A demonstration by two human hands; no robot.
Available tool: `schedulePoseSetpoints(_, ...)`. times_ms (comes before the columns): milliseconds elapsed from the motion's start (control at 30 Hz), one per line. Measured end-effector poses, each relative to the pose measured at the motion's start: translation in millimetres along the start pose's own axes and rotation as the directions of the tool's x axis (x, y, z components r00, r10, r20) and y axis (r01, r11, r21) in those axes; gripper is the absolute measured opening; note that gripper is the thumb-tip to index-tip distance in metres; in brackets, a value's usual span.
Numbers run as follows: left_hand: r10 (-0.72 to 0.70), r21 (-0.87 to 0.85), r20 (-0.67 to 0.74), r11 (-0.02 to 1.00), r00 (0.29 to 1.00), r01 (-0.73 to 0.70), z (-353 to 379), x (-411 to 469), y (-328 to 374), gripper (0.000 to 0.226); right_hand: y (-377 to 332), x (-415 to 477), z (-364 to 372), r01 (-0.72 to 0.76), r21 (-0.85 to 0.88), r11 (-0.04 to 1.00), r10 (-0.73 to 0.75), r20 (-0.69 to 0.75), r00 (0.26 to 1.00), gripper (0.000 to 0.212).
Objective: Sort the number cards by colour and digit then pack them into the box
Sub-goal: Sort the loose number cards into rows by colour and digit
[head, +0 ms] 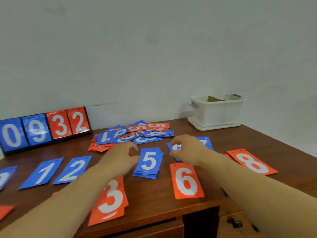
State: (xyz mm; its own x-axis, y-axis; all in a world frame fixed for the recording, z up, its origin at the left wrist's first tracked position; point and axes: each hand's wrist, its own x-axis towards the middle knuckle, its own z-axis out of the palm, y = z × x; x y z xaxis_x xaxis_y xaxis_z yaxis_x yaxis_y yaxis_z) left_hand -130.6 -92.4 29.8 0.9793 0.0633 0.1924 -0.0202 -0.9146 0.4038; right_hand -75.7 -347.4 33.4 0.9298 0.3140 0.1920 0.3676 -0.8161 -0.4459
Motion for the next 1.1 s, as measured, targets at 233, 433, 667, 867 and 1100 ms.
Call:
schedulePoseSetpoints(233,-0.207,0.120,-0.035,0.970,0.978,0.210,-34.8,55.7,-108.8,0.057,-48.3,100.4,41.3,0.036,-0.003,0.999,-0.035,0.122,0.992,0.044)
schedulePoseSetpoints(433,-0.313,0.213,0.024,0.929,0.949,0.301,-26.3,118.6,-154.5,0.075,-49.7,176.1,78.7,0.044,-0.126,0.991,-0.025,0.150,0.988,0.052)
schedulePoseSetpoints(667,-0.356,0.444,0.040,0.843,0.934,0.303,-3.5,169.7,-158.4,0.082,-53.1,221.9,106.8,0.103,-0.216,0.971,-0.071,0.153,0.986,0.058)
schedulePoseSetpoints(867,-0.451,0.420,0.097,0.827,0.887,0.374,5.0,183.1,-159.5,0.071,-98.4,263.7,135.9,0.142,-0.106,0.984,-0.120,0.189,0.975,0.059)
schedulePoseSetpoints(1100,-0.472,0.251,0.072,0.861,0.879,0.442,14.1,193.3,-160.3,0.059,-105.4,306.0,171.1,0.097,-0.316,0.944,-0.035,0.196,0.980,0.030)
